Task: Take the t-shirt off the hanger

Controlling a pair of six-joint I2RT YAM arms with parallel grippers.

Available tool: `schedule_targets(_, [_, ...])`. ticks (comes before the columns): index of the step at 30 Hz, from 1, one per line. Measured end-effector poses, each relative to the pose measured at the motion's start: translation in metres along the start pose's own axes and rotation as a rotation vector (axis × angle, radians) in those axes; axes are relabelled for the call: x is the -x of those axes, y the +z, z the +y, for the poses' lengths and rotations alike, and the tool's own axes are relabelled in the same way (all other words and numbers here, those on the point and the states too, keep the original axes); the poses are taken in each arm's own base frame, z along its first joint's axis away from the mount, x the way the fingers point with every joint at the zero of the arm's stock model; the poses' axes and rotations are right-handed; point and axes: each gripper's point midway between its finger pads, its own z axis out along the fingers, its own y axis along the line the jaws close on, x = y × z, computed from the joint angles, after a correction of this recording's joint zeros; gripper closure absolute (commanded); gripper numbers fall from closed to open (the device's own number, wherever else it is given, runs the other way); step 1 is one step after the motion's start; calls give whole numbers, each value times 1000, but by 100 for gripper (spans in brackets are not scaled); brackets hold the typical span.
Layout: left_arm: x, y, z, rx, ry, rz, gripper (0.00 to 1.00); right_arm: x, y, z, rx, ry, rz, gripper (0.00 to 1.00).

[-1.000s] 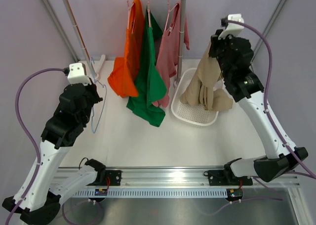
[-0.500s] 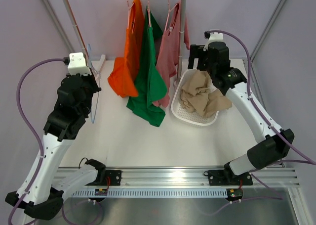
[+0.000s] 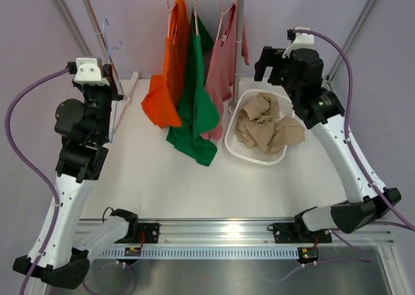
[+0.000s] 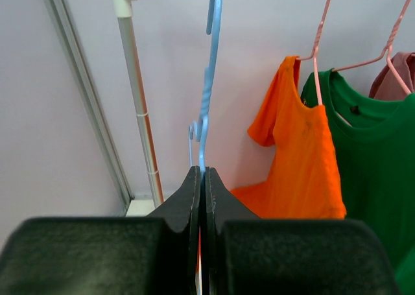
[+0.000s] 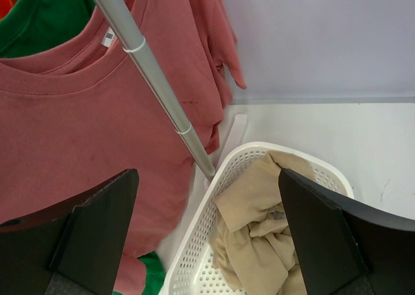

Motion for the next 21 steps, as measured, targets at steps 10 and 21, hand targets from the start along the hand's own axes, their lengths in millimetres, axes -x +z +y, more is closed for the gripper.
schedule_targets(10, [-17, 78, 2, -99, -7, -10, 100, -6, -10, 0, 21, -2, 11, 1])
schedule_targets(21, [7, 135, -12, -154, -81, -101, 100, 12, -34, 1, 49, -3, -36, 1])
